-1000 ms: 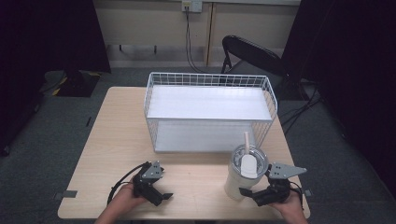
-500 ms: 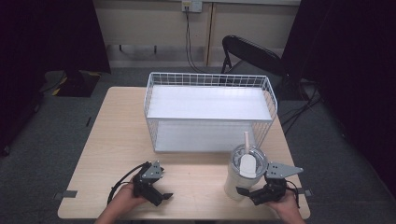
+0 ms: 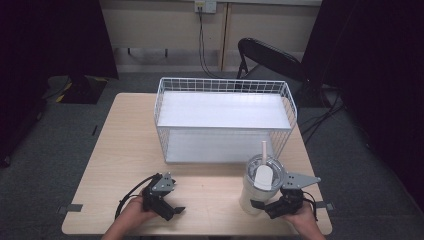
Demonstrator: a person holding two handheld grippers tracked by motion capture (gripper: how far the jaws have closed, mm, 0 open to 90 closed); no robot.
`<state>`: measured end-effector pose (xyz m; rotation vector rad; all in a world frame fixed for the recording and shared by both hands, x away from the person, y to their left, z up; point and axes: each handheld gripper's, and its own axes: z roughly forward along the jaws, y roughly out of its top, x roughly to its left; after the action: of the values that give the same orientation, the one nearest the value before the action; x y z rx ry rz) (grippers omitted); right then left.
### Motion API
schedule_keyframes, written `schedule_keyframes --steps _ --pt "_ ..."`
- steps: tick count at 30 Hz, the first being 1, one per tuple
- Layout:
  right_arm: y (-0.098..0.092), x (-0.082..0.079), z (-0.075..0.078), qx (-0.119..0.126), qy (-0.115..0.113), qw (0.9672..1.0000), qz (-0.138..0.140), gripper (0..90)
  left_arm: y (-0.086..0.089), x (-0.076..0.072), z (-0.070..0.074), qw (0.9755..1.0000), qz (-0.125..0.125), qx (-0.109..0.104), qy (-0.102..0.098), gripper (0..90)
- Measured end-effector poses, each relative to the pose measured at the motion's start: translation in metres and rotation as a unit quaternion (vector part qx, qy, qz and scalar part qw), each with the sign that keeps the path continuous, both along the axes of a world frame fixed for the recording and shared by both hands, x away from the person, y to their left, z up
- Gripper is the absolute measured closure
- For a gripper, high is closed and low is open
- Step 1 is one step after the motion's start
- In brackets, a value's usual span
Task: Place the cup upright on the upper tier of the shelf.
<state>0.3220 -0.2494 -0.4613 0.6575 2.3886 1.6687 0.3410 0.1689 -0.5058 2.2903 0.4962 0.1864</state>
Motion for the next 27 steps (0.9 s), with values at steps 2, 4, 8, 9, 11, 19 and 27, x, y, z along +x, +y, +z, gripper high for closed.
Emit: schedule_keyframes --steps 2,4,8,9,11,19,27 --pt "0.0013 0.0004 -0.0002 0.002 0.000 1.0000 -0.001 7.0 0.0000 0.0000 0.0000 1.0000 0.000 0.000 0.000 0.0" --pt "0.0025 0.0006 -0.0013 0.007 -0.001 1.0000 -0.002 7.0 0.0000 0.0000 0.0000 1.0000 0.000 0.000 0.000 0.0" --pt "0.0027 -0.0008 -0.0013 0.007 -0.006 0.9999 -0.005 7.5 0.0000 0.0000 0.0000 1.0000 0.000 0.000 0.000 0.0" --pt "0.0023 -0.0027 -0.0016 0.008 -0.013 0.9999 -0.007 8.0 0.0000 0.0000 0.0000 1.0000 0.000 0.000 0.000 0.0" --pt "0.0021 -0.0051 -0.0007 0.003 -0.030 0.9995 -0.008 9.1 0.0000 0.0000 0.0000 1.0000 0.000 0.000 0.000 0.0" --pt "0.0026 -0.0080 0.0014 -0.007 -0.050 0.9987 -0.012 10.1 0.0000 -0.0001 0.0002 1.0000 0.001 0.000 0.001 0.0" --pt "0.0008 -0.0089 0.0030 0.001 -0.040 0.9990 -0.018 10.4 0.0000 -0.0001 0.0002 1.0000 0.001 0.000 0.001 0.0"
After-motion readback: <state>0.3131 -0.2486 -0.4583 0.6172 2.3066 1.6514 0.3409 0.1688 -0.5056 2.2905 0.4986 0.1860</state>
